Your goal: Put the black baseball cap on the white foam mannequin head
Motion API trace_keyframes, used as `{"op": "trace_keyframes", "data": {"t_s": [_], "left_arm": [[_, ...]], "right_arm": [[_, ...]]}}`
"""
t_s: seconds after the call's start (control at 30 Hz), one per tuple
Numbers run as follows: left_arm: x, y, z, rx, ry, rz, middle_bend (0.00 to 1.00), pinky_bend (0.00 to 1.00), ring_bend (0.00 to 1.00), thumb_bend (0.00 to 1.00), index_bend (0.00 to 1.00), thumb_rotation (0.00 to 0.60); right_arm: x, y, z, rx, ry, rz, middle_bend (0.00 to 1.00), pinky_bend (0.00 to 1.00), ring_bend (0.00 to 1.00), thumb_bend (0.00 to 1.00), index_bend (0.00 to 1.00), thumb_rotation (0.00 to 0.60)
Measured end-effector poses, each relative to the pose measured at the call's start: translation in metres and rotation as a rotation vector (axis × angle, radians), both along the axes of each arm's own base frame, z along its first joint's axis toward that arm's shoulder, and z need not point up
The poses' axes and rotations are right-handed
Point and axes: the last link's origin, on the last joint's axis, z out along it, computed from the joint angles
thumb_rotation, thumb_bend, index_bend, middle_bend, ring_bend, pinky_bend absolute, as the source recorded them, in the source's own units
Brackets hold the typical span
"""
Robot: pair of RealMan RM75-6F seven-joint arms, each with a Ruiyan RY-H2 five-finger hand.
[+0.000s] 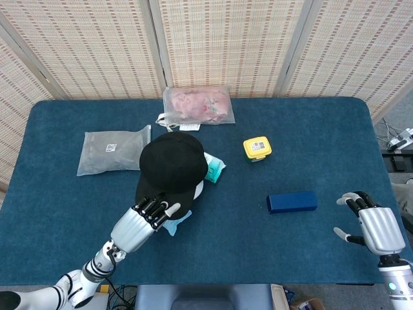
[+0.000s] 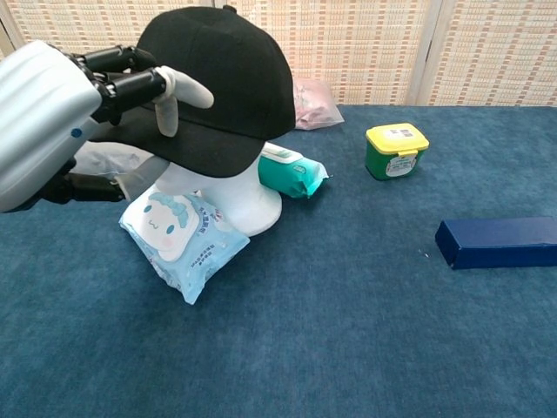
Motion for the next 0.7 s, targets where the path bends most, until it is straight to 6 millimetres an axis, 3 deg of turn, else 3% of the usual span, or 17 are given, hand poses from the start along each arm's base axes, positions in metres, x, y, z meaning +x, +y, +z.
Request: {"op": "trace_keyframes", "data": {"t_s": [0.53, 0.7], "left_arm": [[-0.012, -0.003, 0.0, -0.012, -0.014, 0.03, 0.46, 0.55, 0.27, 0.48, 0.26, 0.6], [-0.014, -0.003, 0.0, -0.013, -0.023, 0.04, 0.41, 0.53, 0.25, 0.36, 0.23, 0.6]], "right_arm": [[0.0, -0.001, -0.001, 0.002, 0.005, -0.002, 0.32, 0.57, 0.23, 0.12, 0.37, 0.6], [0.0, -0.001, -0.001, 0.002, 0.005, -0.004, 0.32, 0.57, 0.23, 0.12, 0.37, 0.6]]}}
